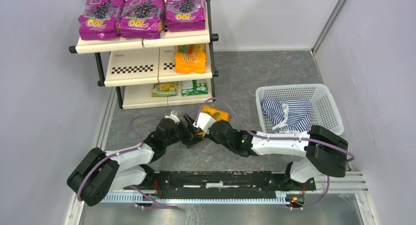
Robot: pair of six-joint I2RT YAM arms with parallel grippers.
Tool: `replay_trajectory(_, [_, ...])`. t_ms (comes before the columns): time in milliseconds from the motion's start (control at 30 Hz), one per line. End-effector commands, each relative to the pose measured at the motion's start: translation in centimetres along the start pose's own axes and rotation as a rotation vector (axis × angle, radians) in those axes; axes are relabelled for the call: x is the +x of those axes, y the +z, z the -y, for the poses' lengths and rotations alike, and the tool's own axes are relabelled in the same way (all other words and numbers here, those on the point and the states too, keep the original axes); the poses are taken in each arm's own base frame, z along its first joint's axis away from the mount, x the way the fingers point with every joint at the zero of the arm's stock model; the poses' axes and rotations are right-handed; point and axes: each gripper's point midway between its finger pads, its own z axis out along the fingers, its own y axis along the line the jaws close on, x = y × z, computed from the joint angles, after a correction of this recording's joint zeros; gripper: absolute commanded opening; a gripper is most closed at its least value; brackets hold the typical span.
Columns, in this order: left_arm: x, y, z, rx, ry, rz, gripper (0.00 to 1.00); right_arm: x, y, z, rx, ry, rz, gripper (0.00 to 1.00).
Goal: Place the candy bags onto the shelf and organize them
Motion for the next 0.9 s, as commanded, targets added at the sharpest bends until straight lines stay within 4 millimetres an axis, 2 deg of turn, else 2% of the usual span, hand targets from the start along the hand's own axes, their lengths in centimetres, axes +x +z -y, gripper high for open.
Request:
replay_trajectory(0, [-1.4,1.1,2.8,0.068,-0.022,0.105,1.0,-6.5,-1.1,0.9,0.0,0.115,0.194,0.0])
replay_trajectory(167, [-1.7,2.6,3.9,0.108,-0.039,0.096,1.0,-7.1,-1.2,0.8,-0.016,0.126,0.214,0.0])
replay_trajectory(467, [-2.3,4.3,4.3,0.163,-0.094,0.137,0.98,-7.4,-1.3,0.3,-0.04,0.145,0.225,0.0])
replay_trajectory(767, [-3.4,4.0,2.9,0.125,-0.085,0.216,0.79,-6.9,-1.2,0.0,-0.053,0.139,0.214,0.01])
replay_trajectory(867, [-3.4,3.8,2.7,0.122,-0.085,0.221,0.72,-6.9,-1.2,-0.1,-0.057,0.136,0.211,0.07])
